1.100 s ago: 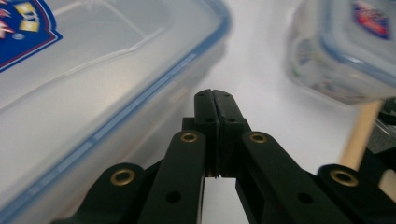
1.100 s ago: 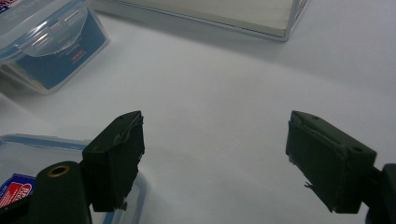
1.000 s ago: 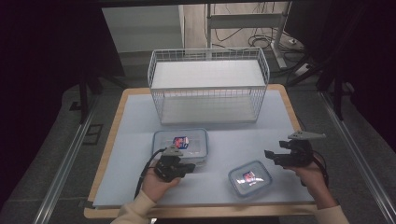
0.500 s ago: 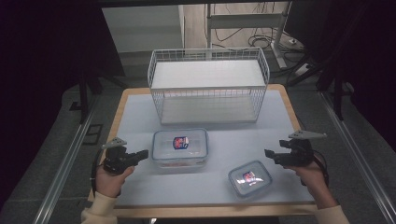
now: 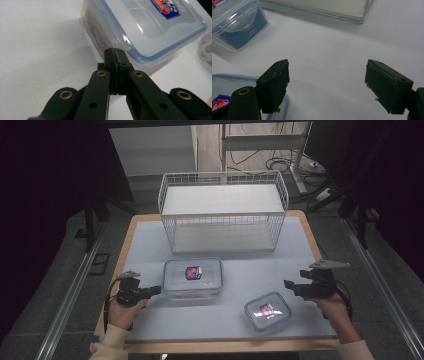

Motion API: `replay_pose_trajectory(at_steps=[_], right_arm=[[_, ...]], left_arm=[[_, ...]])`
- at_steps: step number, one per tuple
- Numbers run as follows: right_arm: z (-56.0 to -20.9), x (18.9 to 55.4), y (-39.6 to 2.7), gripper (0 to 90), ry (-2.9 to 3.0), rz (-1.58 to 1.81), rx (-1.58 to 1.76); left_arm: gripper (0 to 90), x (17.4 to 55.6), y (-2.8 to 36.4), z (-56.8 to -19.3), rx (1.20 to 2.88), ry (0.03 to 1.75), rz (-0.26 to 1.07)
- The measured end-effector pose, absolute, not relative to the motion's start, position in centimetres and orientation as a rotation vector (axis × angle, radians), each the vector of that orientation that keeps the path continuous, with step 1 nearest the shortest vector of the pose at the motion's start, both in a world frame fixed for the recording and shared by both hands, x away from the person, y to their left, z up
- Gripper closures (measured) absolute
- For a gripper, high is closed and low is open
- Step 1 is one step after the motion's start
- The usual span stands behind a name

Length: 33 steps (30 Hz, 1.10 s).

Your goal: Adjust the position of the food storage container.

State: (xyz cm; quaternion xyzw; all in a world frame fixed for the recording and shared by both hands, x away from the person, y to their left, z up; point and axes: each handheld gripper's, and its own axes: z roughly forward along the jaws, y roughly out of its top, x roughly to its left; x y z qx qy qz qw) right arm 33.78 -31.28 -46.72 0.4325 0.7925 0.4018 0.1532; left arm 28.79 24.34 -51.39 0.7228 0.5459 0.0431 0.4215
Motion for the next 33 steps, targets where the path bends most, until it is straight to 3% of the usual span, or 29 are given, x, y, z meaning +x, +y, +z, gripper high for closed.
replay_pose_trajectory(at_steps=[23, 33], right_arm=[[-47.2, 34.0, -31.0, 19.6, 2.298, 1.129, 1.253], [-47.3, 33.9, -30.7, 19.6, 2.308, 1.126, 1.247]], left_arm=[[90.0, 32.0, 19.8, -51.9, 1.881, 1.335, 0.072], [90.0, 33.7, 18.0, -52.1, 1.839, 1.327, 0.023]])
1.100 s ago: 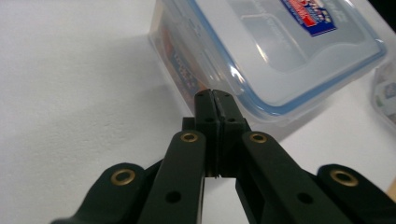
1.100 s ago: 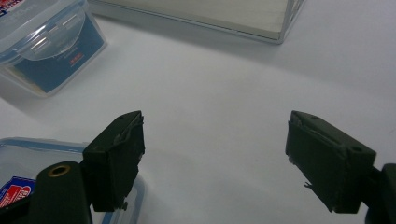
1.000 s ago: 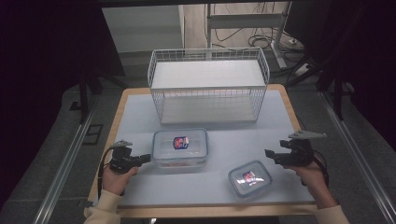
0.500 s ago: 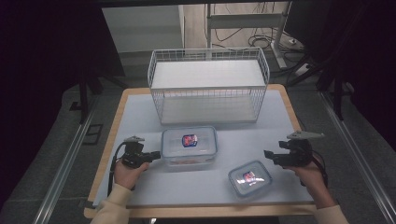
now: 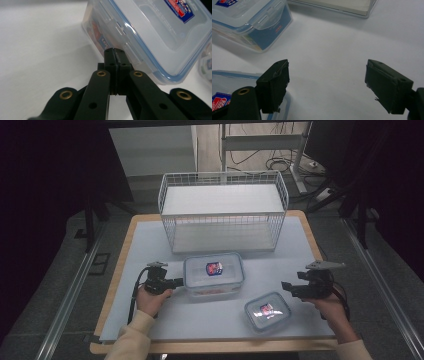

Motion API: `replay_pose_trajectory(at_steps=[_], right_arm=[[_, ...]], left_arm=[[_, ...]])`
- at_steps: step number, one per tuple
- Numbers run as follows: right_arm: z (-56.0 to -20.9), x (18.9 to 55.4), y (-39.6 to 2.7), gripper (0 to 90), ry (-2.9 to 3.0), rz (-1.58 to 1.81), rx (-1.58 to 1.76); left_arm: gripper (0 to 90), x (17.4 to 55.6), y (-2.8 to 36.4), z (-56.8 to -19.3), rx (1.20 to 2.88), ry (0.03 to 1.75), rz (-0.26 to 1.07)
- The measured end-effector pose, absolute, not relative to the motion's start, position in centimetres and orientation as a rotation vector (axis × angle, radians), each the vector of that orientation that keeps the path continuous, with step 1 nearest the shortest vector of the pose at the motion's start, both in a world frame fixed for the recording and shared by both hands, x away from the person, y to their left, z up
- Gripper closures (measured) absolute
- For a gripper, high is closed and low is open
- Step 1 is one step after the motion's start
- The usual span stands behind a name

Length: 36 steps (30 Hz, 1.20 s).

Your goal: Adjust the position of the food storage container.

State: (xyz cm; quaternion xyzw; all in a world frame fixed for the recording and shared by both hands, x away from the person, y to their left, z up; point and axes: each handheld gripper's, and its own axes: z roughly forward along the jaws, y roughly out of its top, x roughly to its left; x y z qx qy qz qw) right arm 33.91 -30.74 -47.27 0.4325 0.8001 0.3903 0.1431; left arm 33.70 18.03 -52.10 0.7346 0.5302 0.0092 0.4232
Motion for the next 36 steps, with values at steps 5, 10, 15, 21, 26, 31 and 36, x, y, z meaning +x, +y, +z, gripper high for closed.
replay_pose_trajectory(at_steps=[5, 10, 15, 21, 26, 31, 36], right_arm=[[-47.3, 33.9, -30.7, 19.6, 2.308, 1.126, 1.248], [-47.3, 33.9, -30.7, 19.6, 2.310, 1.125, 1.240], [-47.4, 33.9, -30.8, 19.6, 2.311, 1.121, 1.247], [-47.4, 33.9, -30.6, 19.6, 2.315, 1.119, 1.244], [-47.2, 33.8, -30.7, 19.6, 2.307, 1.140, 1.242], [-47.0, 33.8, -30.9, 18.7, 2.298, 1.177, 1.242], [-46.5, 33.7, -30.6, 16.9, 2.280, 1.266, 1.259]], left_arm=[[90.0, 34.4, 17.2, -52.0, 1.842, 1.324, 0.032], [90.0, 35.3, 16.2, -52.1, 1.835, 1.317, 0.019], [90.0, 36.1, 15.3, -52.0, 1.836, 1.313, 0.021], [90.0, 36.0, 15.3, -52.0, 1.843, 1.299, 0.033], [90.0, 35.1, 16.1, -51.4, 1.842, 1.291, 0.071], [89.9, 33.4, 17.2, -50.2, 1.834, 1.256, 0.104], [87.2, 32.1, 17.8, -49.3, 1.813, 1.243, 0.129]])
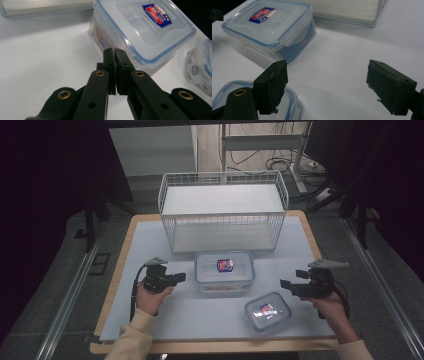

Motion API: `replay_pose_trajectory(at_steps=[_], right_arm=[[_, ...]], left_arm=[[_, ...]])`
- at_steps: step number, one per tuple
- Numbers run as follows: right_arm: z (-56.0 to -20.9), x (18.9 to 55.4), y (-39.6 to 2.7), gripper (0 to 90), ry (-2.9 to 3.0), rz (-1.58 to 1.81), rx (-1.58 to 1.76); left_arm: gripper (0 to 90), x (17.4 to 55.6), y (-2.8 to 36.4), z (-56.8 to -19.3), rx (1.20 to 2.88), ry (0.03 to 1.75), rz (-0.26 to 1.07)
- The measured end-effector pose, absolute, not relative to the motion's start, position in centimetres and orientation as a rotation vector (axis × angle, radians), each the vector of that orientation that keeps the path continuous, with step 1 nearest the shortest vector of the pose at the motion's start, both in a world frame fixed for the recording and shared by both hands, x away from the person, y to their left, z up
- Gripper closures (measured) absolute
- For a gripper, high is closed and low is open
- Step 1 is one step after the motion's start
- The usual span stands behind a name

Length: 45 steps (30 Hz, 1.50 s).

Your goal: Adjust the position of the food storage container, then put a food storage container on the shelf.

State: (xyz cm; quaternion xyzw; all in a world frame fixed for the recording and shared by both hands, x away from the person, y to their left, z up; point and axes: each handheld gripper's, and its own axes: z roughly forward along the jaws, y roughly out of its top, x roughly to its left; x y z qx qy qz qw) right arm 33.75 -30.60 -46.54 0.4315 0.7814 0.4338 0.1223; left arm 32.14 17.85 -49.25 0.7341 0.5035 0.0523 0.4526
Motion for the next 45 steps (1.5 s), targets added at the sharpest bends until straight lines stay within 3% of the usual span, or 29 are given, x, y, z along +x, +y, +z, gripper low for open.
replay_pose_trajectory(at_steps=[4, 7, 10, 16, 32, 45], right_arm=[[-46.6, 33.7, -30.6, 16.8, 2.279, 1.264, 1.264], [-46.6, 33.7, -30.6, 16.8, 2.282, 1.257, 1.251], [-46.5, 33.6, -30.4, 16.4, 2.292, 1.259, 1.226], [-46.5, 33.7, -30.4, 15.4, 2.300, 1.274, 1.254], [-45.4, 33.9, -29.2, 12.5, 2.341, 1.435, 1.262], [-45.3, 37.5, -24.7, 8.4, 2.477, 1.432, 1.315]], left_arm=[[75.6, 31.7, 18.0, -49.0, 1.815, 1.246, 0.148], [49.2, 31.6, 18.2, -48.6, 1.805, 1.253, 0.177], [33.3, 31.7, 18.5, -48.3, 1.793, 1.256, 0.182], [15.1, 31.4, 19.1, -47.6, 1.736, 1.297, 0.190], [14.3, 32.1, 18.7, -46.9, 1.748, 1.242, 0.097], [14.0, 34.7, 16.9, -47.4, 1.742, 1.243, -0.008]])
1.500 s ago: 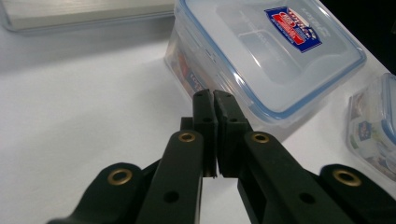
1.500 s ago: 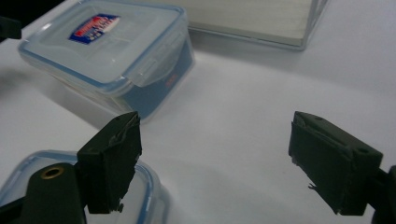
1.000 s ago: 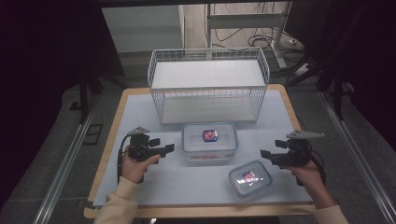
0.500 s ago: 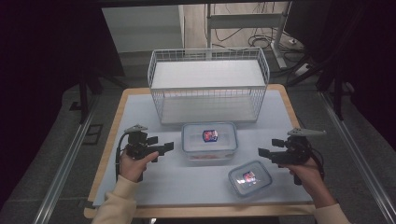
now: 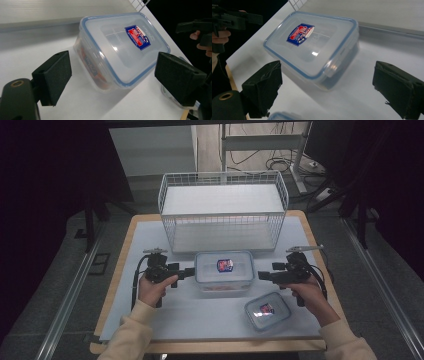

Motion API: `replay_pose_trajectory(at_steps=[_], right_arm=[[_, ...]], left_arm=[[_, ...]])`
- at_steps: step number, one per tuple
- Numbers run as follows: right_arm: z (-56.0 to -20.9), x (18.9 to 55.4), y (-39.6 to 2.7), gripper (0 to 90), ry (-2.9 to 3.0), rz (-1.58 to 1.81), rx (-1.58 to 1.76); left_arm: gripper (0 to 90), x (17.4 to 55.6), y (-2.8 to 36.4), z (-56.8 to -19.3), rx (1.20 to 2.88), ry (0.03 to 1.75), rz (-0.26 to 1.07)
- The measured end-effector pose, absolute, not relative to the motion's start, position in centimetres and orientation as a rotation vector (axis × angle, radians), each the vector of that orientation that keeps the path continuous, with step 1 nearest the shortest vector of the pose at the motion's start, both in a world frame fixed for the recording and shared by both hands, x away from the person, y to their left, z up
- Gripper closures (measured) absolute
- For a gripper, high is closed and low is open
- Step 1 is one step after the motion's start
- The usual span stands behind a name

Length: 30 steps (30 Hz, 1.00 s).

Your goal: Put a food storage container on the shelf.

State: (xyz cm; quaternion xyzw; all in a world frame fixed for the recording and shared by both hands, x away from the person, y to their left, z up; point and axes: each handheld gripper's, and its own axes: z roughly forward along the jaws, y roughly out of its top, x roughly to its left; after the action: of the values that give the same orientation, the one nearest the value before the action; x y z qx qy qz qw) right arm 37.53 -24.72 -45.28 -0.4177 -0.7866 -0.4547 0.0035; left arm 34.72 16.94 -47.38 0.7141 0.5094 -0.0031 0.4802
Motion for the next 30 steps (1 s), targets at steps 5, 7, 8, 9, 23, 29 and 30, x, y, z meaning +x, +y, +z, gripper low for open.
replay_pose_trajectory(at_steps=[5, 7, 8, 9, 23, 29, 30], right_arm=[[-45.7, 39.0, -23.1, 8.4, -2.492, -1.348, -1.312], [-46.0, 39.6, -22.6, 8.4, -2.481, -1.325, -1.318], [-46.2, 39.9, -22.4, 8.4, -2.475, -1.313, -1.321], [-46.5, 40.2, -22.2, 8.3, -2.469, -1.304, -1.321], [-49.0, 42.8, -20.3, 7.8, -2.418, -1.180, -1.324], [-49.6, 43.2, -20.1, 7.3, -2.357, -1.145, -1.323], [-49.6, 43.2, -20.1, 7.3, -2.357, -1.145, -1.323]], left_arm=[[14.0, 36.0, 15.9, -48.2, 1.764, 1.253, -0.028], [13.9, 36.2, 15.7, -48.4, 1.768, 1.254, -0.042], [13.8, 36.6, 15.5, -48.8, 1.771, 1.254, -0.075], [13.8, 36.8, 15.3, -49.0, 1.774, 1.259, -0.083], [13.5, 38.0, 15.0, -50.6, 1.733, 1.272, -0.177], [14.7, 38.3, 14.6, -51.8, 1.723, 1.282, -0.250], [15.1, 38.3, 14.6, -51.8, 1.723, 1.282, -0.250]])
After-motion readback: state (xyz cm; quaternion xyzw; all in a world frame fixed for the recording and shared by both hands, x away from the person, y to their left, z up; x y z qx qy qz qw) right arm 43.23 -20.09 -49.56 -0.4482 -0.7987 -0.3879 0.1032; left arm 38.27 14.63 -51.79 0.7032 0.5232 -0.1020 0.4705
